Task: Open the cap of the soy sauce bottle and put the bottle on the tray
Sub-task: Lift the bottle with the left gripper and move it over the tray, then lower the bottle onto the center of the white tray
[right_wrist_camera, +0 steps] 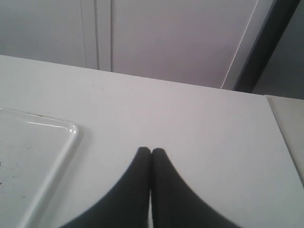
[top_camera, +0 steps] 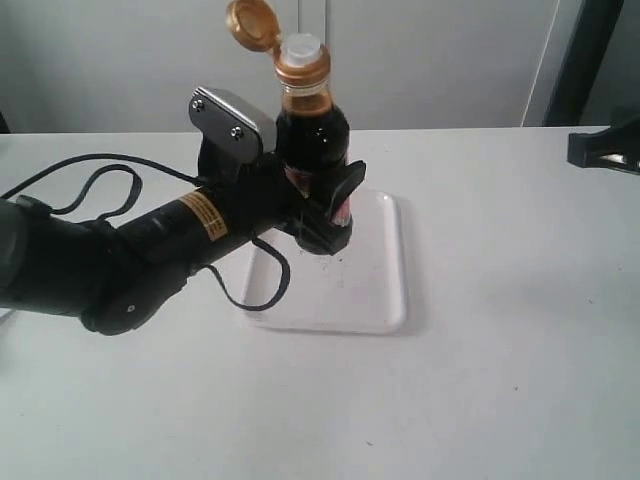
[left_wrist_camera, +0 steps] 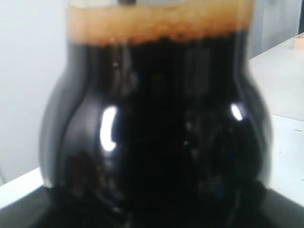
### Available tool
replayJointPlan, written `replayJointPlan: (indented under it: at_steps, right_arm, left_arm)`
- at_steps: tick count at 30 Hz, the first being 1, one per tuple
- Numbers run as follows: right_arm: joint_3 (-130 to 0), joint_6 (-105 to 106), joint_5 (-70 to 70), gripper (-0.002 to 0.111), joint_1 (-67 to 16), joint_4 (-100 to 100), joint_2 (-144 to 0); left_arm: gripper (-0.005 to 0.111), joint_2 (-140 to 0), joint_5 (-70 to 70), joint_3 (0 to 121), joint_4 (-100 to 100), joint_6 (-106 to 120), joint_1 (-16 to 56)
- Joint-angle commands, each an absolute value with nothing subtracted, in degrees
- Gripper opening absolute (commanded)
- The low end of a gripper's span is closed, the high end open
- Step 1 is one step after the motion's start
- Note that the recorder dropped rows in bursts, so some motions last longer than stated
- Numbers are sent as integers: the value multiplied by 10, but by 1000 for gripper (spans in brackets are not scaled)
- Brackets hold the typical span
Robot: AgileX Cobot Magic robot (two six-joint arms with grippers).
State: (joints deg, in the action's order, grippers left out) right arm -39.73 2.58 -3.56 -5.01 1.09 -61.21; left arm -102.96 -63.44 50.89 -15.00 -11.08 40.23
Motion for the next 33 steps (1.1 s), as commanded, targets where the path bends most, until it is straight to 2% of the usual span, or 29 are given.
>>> replayJointPlan:
  at_steps: [1, 33]
  right_arm:
    - [-394, 22, -26, 0, -46, 9, -613]
    - [-394, 21, -20, 0, -46, -3, -613]
  left_arm:
    - [0, -1046, -688, 553, -129, -108, 401]
    - [0, -1195, -636, 678, -73, -103, 384]
